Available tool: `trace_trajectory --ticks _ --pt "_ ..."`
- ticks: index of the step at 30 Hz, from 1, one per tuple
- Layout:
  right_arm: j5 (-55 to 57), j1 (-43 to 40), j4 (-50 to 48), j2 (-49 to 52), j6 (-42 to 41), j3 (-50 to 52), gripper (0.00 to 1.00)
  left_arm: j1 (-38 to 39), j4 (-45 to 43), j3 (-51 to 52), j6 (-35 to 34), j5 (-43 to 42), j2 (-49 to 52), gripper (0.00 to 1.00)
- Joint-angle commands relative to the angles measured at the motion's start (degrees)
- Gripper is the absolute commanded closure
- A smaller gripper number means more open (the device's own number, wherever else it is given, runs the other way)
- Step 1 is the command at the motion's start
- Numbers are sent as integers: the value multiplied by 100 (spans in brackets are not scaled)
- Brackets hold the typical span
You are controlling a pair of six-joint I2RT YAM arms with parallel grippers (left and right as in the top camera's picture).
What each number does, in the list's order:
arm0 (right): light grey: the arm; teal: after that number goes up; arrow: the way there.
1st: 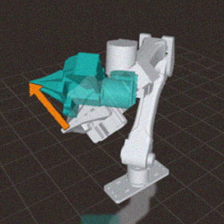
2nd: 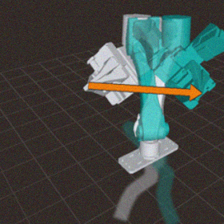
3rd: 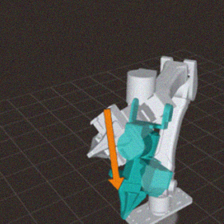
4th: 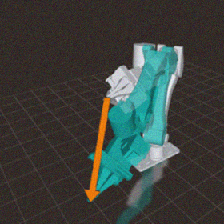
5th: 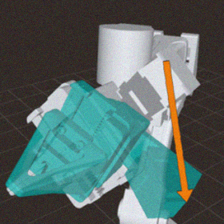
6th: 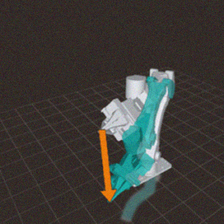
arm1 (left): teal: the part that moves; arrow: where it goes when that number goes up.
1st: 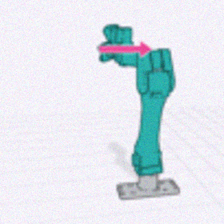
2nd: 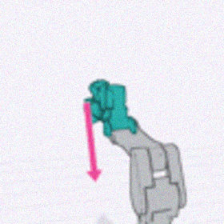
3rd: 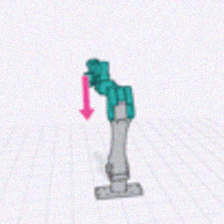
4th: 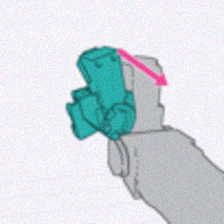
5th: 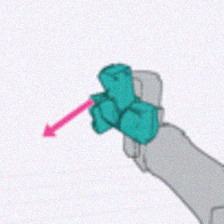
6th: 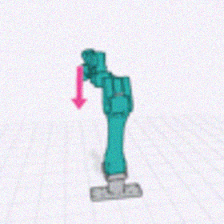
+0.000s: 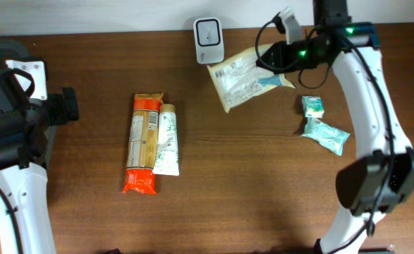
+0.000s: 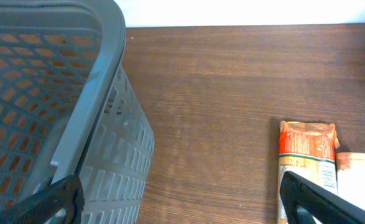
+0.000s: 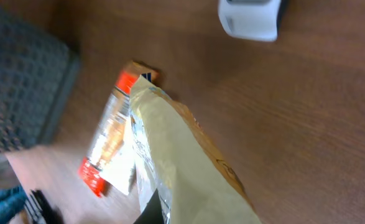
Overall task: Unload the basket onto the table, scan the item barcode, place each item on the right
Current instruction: 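Lift the white-yellow bag and hold it up to the scanner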
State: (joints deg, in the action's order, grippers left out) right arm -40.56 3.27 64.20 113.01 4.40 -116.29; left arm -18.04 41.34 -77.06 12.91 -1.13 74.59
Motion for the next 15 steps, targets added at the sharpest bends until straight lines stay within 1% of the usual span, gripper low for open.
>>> trace_trajectory --ticks 1,2,6,11,15 --pt "-398 35 -151 -302 -675 -68 96 -24 -4 -57 90 -61 -7 1" --pt "-573 35 -210 -343 -804 -68 96 -24 -4 -57 90 -61 -7 1" --pt "-1200 35 -282 -343 -815 -68 96 -24 -4 -57 90 -61 -7 1" --pt "-2564 -319 -295 -343 -815 -68 96 -24 -4 -57 90 -61 -7 1" --pt "-2734 -525 -286 -343 -813 -68 96 -24 -4 -57 90 -61 -7 1"
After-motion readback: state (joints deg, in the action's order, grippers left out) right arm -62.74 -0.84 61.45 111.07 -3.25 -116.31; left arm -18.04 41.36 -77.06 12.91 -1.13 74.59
